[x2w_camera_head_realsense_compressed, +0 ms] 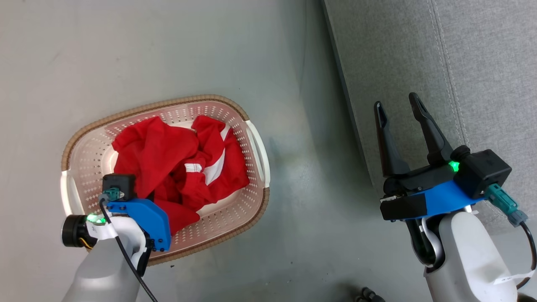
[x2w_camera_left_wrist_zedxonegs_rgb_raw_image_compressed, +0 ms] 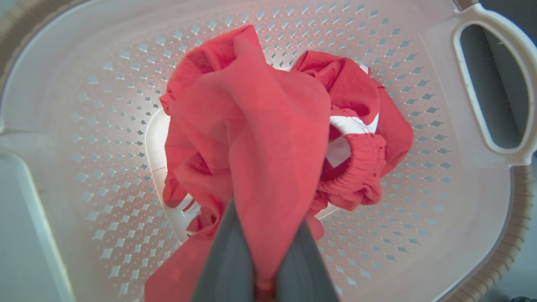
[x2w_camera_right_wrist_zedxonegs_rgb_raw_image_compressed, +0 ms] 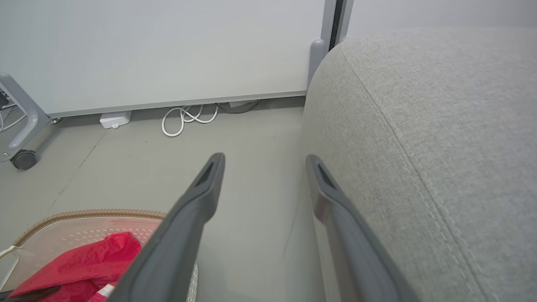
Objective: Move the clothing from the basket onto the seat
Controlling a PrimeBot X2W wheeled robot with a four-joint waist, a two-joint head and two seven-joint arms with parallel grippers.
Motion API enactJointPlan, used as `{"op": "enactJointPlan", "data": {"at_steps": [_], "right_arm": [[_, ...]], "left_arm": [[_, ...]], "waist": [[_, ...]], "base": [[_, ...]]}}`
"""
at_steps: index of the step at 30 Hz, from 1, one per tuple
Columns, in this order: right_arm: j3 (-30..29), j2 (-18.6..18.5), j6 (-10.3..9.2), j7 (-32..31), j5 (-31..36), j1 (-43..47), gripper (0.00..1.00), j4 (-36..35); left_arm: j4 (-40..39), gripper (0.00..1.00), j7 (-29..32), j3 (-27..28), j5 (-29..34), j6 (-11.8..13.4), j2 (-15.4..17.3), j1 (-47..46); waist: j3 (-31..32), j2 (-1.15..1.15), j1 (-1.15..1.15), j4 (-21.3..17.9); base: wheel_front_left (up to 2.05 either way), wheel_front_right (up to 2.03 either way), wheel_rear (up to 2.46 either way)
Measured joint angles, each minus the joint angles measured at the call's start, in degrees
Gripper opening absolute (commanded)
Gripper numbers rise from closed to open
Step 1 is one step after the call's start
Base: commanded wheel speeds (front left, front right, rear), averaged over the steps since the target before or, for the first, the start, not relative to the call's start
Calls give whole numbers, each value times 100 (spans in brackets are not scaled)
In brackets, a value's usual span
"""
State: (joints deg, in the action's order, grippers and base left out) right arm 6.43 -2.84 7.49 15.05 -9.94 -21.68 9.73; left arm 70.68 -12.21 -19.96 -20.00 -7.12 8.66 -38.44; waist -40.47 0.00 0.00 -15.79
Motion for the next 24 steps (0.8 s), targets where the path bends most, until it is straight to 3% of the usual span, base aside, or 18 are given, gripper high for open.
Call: {"op": "enactJointPlan", "data": {"at_steps": [10, 24], "right_arm": [[-40, 1, 0, 0, 90, -15, 100, 80], [-79, 3, 0, 1, 198, 241, 100, 369]], "left_arm": [[-19, 0, -153, -174, -71, -26, -171, 10], [-552, 0, -259, -740, -448, -27, -466, 340]], "waist": [[385, 0, 0, 159], [1489, 0, -1, 521]], "base": [[0, 0, 0], [0, 0, 0]]}}
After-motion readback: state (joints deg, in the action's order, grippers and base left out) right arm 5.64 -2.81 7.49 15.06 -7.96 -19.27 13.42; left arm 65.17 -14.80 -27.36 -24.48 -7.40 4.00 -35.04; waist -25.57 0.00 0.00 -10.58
